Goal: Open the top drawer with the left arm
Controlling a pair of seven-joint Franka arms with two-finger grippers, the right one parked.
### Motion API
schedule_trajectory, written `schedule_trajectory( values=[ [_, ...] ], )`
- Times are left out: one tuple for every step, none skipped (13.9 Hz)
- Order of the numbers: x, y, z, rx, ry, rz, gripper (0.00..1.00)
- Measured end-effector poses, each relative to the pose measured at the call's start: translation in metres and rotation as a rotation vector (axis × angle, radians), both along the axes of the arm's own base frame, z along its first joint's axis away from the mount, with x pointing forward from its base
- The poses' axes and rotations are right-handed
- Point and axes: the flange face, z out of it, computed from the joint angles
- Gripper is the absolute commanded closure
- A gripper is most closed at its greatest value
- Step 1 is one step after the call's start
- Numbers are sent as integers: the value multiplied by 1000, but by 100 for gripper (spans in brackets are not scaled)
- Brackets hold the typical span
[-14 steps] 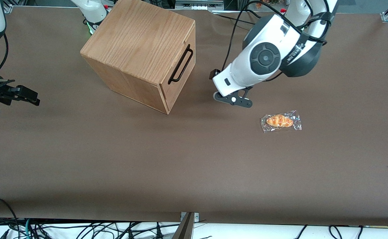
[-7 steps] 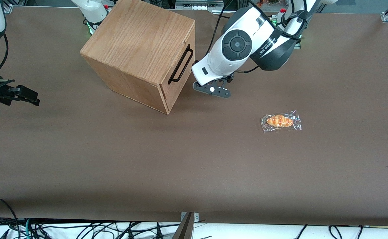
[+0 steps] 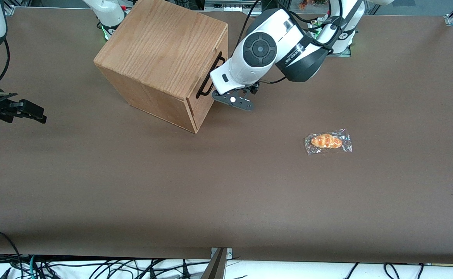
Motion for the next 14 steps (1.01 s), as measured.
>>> schedule_trajectory(
  values=[
    [0,-1,-3,1,4,-2,0],
    [-1,-2,-6,3,9,-3,0],
    [-2,-3,-8,4,13,-6,0],
    [-3,-5,-10,4,17,-11,0],
    [-5,-7,-12,3,20,-15,0],
    [-6,-8,-13,3,23,-17,0],
    [-6,-9,-14,3,25,-18,0],
    [-7,-10,-15,4,27,-20,0],
    [-8,-11,-17,4,30,-23,0],
    [-10,-14,-19,3,34,-28,0],
    [-12,-17,-20,0,36,-33,0],
    [-14,-19,-20,-5,34,-35,0],
    [-15,-20,-20,-8,32,-36,0],
    [-15,-21,-20,-10,32,-38,0]
  ],
)
